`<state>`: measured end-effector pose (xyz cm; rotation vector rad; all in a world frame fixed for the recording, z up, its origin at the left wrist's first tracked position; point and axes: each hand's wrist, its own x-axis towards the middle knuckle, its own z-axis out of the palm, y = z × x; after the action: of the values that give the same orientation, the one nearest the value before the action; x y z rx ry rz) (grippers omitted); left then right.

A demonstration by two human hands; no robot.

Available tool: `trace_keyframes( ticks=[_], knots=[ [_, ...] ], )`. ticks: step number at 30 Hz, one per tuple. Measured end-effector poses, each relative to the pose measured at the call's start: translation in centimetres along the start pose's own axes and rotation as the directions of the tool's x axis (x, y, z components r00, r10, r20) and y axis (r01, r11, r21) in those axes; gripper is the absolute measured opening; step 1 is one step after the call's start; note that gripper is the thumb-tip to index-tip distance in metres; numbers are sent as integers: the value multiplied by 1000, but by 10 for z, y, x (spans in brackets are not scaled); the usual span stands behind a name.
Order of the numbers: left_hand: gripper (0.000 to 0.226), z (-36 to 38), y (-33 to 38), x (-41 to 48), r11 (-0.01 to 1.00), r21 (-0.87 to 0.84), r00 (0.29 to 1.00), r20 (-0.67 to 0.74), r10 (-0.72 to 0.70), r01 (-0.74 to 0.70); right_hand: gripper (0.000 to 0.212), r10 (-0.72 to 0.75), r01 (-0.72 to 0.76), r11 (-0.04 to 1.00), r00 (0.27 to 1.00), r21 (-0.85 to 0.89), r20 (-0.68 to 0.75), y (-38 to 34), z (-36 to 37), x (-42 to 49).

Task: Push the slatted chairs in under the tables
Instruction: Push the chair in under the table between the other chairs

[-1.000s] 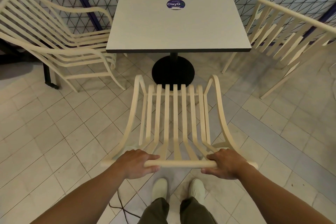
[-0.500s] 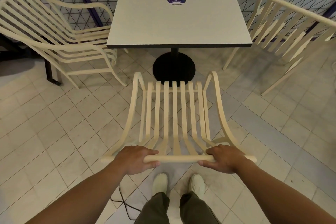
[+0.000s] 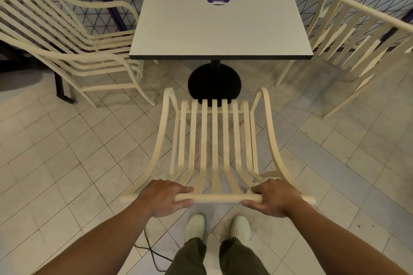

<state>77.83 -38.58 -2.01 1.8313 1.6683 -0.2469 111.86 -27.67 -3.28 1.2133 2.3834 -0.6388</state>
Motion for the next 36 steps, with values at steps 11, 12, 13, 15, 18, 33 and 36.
trace_keyframes(
  ticks=[11,12,13,15,18,33,36],
  knots=[
    [104,-5,8,0,999,-11,998,37,-42,42,113,-13,13,1000,1000,1,-5,4,-1,4],
    [103,-4,8,-1,999,-10,998,40,-43,44,113,-12,12,1000,1000,5,-3,4,-1,4],
    [100,-3,9,-1,999,-5,998,42,-44,44,113,-11,11,1000,1000,9,-2,4,-1,3],
    [95,-3,10,-2,999,5,998,44,-48,47,112,-10,10,1000,1000,9,-3,4,-2,3],
    [96,-3,9,-3,999,5,998,47,-50,49,112,-10,10,1000,1000,8,-4,3,-1,2],
    [82,-13,18,-8,988,14,972,179,-153,153,101,56,-53,998,989,-31,135,-6,-11,-6],
    [64,-12,22,-11,985,59,971,169,-169,161,78,75,-68,997,977,-41,199,-12,-19,-11]
  ],
)
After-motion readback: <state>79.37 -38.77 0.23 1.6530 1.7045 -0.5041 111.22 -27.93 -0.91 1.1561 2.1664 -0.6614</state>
